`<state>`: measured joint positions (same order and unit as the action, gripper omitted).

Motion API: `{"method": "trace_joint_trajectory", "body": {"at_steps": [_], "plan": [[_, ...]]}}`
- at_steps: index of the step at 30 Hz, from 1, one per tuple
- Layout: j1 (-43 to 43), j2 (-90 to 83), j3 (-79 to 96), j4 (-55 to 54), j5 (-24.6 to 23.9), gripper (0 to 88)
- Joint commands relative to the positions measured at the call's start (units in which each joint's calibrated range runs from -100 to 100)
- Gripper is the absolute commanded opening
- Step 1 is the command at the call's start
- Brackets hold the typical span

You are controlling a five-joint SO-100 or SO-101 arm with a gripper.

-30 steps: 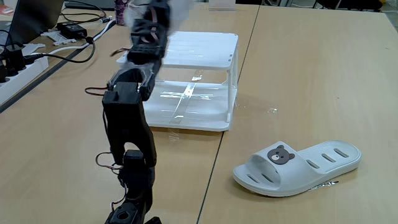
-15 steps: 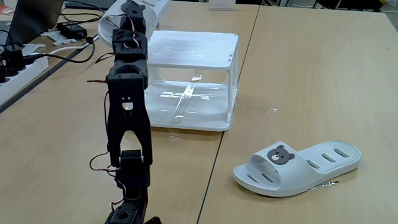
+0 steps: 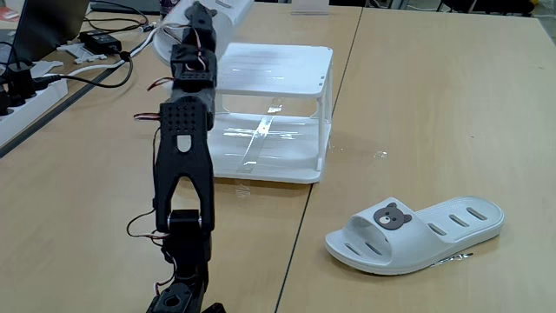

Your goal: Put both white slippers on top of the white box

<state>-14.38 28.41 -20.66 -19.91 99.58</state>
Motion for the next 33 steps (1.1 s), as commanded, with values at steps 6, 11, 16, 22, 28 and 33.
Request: {"method": "trace_joint_trajectory", "body": {"at_steps": [6,11,16,22,28,33], "plan": [[1.88,-1.28,-5.27,-0.02,0.42,1.7],[0.65,-1.36,-3.56,-0.02,0.42,18.7],[0.48,-2.12,-0.13,-0.02,0.42,19.6],[0.57,-2.12,3.30,1.36,0.42,21.7],[0.65,-7.67,3.03,14.74,0.42,26.2],[0.57,-14.91,4.29,22.85,0.42,26.2]]}}
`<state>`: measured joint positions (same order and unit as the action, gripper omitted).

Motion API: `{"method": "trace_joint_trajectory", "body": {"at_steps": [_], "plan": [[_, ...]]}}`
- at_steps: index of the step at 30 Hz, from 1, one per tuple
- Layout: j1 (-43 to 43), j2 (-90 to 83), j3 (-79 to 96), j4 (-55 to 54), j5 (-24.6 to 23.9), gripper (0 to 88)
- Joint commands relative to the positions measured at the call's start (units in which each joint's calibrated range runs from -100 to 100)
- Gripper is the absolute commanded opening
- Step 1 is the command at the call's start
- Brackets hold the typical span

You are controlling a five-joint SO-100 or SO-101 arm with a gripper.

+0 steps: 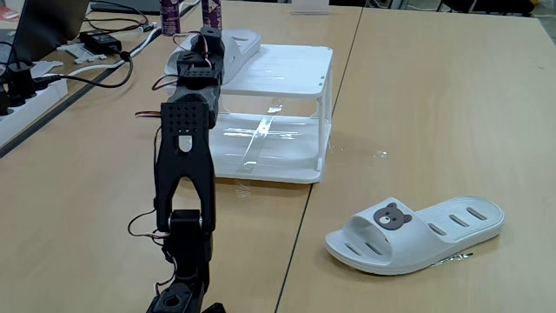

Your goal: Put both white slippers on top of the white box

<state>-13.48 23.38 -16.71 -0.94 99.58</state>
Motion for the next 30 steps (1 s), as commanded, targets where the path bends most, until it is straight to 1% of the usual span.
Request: {"method": "trace_joint_trajectory", "body": {"at_steps": [1,8,11,14,15,16,17,19,21,24,25,26,28,30], "plan": [[-0.33,-12.40,2.50,5.00,0.42,26.2],[-0.41,-31.92,22.44,5.43,0.42,26.2],[0.41,-44.46,34.89,5.09,0.42,25.6],[-0.33,-58.00,42.20,4.65,0.42,24.8],[-1.07,-61.62,43.91,4.57,0.42,20.3],[-1.40,-63.98,45.26,4.22,0.42,12.0],[-1.40,-65.33,46.62,0.77,0.42,0.4],[-1.40,-65.49,48.60,-8.03,0.42,1.6],[-1.73,-66.08,52.75,-19.68,0.42,0.7],[-1.24,-66.00,61.77,-46.08,0.42,0.7],[-1.24,-66.17,66.73,-56.35,0.42,0.7],[-0.91,-66.59,70.07,-62.30,0.42,0.7],[1.64,-69.95,76.39,-67.13,0.42,0.7],[8.38,-75.25,84.87,-67.05,0.42,0.7]]}}
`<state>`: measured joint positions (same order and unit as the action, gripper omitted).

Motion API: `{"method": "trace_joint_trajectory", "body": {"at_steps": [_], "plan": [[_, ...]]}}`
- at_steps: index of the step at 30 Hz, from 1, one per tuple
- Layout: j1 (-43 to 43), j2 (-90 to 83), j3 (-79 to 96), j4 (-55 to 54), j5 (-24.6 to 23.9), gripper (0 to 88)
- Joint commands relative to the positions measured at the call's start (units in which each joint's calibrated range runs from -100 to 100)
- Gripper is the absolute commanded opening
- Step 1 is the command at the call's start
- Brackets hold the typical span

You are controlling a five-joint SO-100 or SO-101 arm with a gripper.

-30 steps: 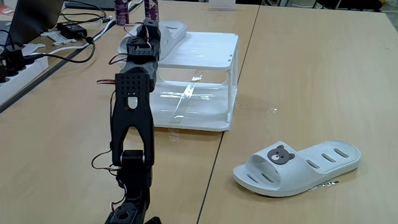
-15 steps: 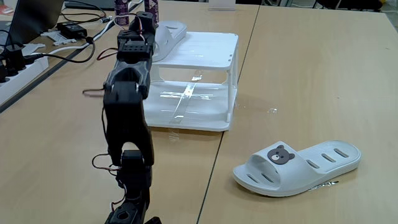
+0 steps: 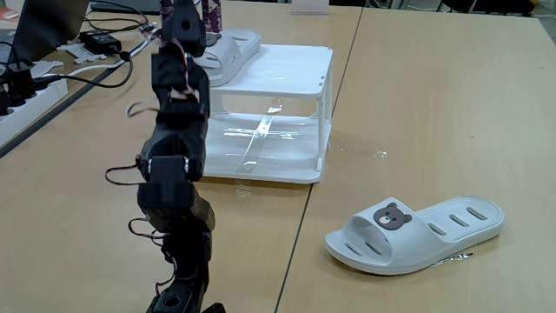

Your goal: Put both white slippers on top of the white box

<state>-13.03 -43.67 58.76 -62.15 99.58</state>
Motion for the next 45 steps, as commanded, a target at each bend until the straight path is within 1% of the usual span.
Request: {"method": "trace_joint_trajectory", "body": {"at_steps": [1,3,6,8,10,15,21,28,31,35,36,40,42,45], "plan": [[12.29,-10.64,14.27,-5.76,0.42,0.7],[20.11,-15.35,27.35,-5.93,0.42,0.7],[22.16,-21.24,41.24,-6.45,0.42,0.7],[21.67,-21.33,40.79,-5.76,0.42,0.7],[21.75,-16.87,40.61,-5.67,0.42,0.7],[24.71,7.20,40.16,-6.10,0.42,0.7],[33.26,28.40,40.07,-6.45,0.42,0.7],[42.23,41.36,39.26,-6.53,0.42,0.7],[45.76,44.72,35.74,-6.53,0.42,0.7],[48.23,50.19,29.51,-6.53,0.42,0.8],[48.56,51.12,27.80,-6.53,0.42,2.2],[48.89,53.81,21.39,-6.53,0.42,18.0],[49.22,54.23,18.78,-6.53,0.42,20.2],[49.38,54.57,15.26,-6.53,0.42,20.3]]}}
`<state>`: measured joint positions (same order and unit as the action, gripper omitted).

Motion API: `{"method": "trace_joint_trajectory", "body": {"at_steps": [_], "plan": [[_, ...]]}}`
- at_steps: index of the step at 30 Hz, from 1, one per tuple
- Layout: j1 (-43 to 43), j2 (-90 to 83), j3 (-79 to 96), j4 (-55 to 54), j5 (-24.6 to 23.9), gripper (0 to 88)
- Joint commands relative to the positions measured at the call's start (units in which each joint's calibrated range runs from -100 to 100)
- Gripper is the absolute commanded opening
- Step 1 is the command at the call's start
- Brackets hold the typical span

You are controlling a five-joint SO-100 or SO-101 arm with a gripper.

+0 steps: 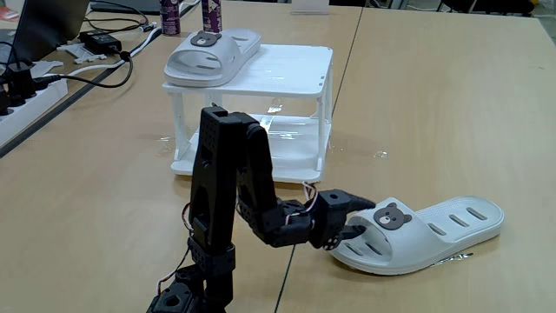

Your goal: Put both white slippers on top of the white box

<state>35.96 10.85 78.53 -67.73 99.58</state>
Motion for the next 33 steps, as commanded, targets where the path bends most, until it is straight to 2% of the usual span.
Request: {"method": "trace_joint_trajectory", "body": {"at_steps": [1,10,17,19,21,26,28,33], "plan": [[0.39,0.72,-5.32,-0.87,0.42,20.4],[0.39,13.01,-22.01,-0.87,0.42,20.4],[0.48,15.36,-25.17,-0.87,0.42,19.6],[0.64,15.36,-25.26,-0.87,0.42,14.8],[1.96,15.45,-25.26,-0.26,0.42,0.0],[5.74,13.26,-28.05,-0.09,0.42,0.8],[6.81,8.30,-31.66,4.31,0.42,0.8],[6.89,-7.35,-48.17,31.31,0.42,0.8]]}}
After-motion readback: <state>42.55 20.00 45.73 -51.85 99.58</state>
